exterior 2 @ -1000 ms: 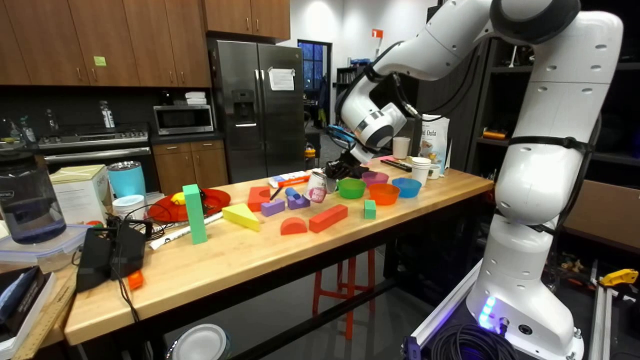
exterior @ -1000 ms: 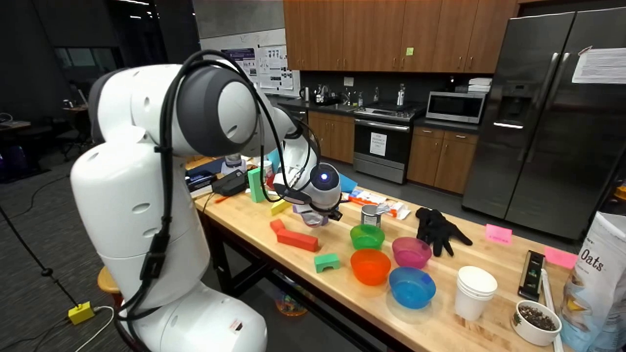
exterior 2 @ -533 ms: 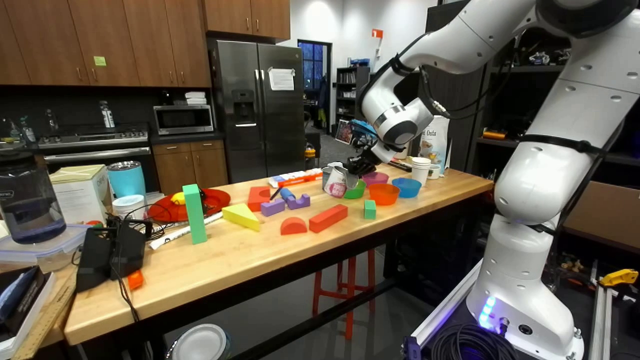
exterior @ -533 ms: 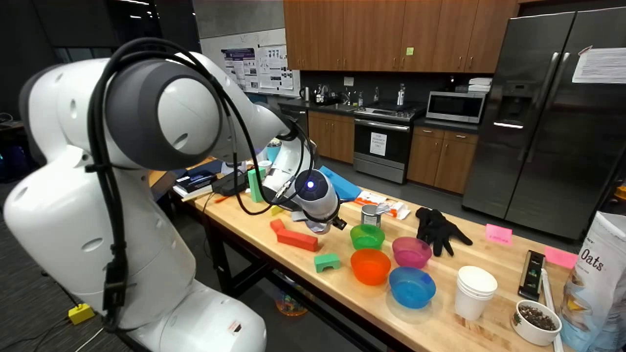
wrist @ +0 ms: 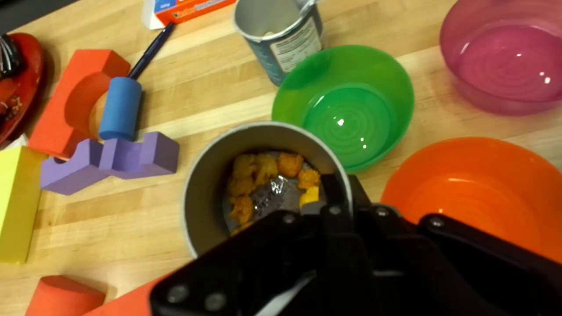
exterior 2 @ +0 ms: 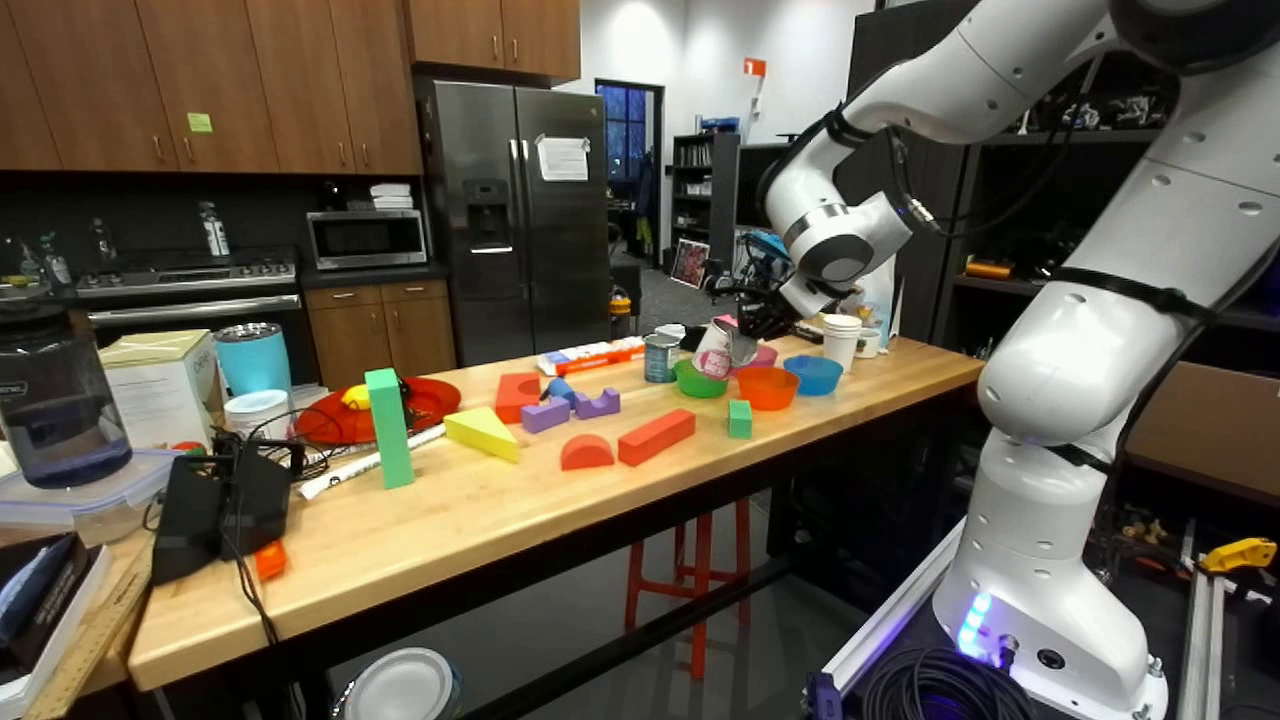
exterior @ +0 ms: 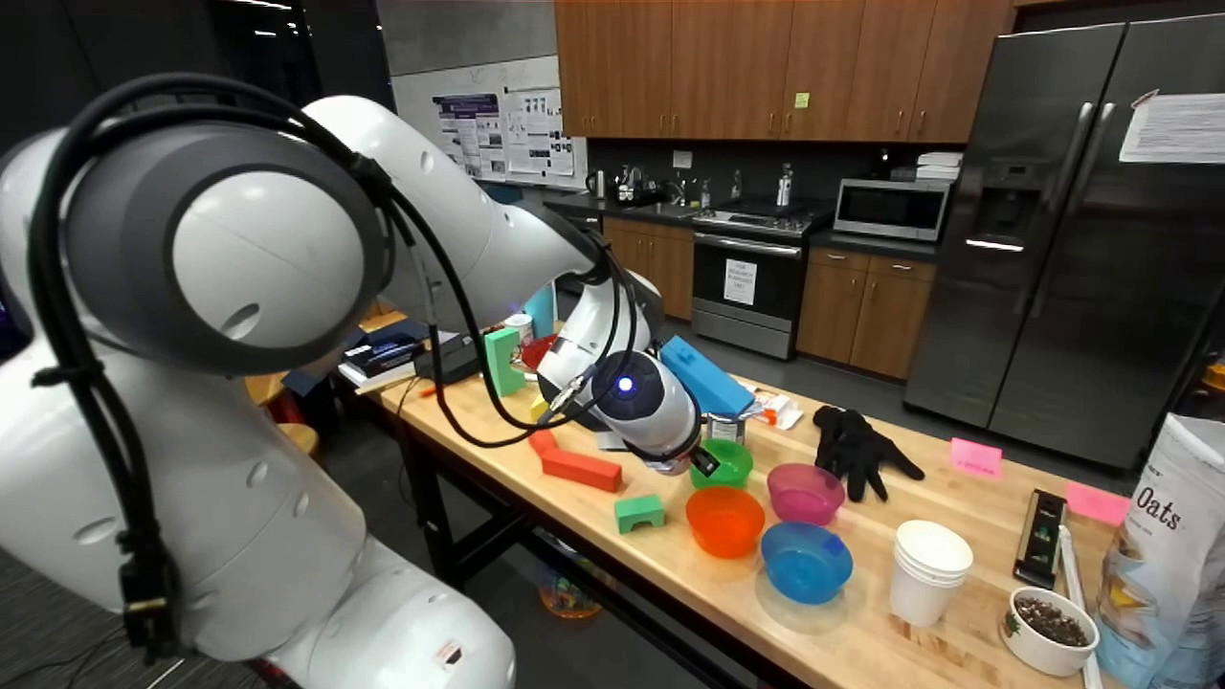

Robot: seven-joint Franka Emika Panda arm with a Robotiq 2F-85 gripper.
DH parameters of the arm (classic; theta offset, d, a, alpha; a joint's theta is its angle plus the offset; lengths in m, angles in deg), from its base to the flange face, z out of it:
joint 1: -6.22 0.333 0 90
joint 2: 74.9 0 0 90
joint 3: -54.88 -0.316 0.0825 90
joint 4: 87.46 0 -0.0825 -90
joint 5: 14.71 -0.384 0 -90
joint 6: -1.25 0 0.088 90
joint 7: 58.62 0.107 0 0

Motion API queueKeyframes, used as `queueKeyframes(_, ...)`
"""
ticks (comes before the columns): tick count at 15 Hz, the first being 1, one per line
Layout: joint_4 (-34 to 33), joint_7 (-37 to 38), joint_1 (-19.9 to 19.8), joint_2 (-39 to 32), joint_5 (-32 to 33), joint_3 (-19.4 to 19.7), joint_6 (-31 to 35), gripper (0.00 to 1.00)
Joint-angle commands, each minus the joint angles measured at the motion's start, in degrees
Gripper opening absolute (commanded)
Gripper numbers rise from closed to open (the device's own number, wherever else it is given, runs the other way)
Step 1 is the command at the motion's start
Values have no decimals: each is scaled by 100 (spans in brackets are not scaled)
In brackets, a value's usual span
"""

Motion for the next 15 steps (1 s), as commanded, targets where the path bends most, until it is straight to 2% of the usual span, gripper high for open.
queueKeyframes(1, -36, 200, -229, 104, -26, 173, 247, 1)
queueKeyframes(5, -177, 166, -422, -50, 3, 279, 187, 1)
queueKeyframes(15, -119, 274, -477, -653, -8, 346, 66, 1)
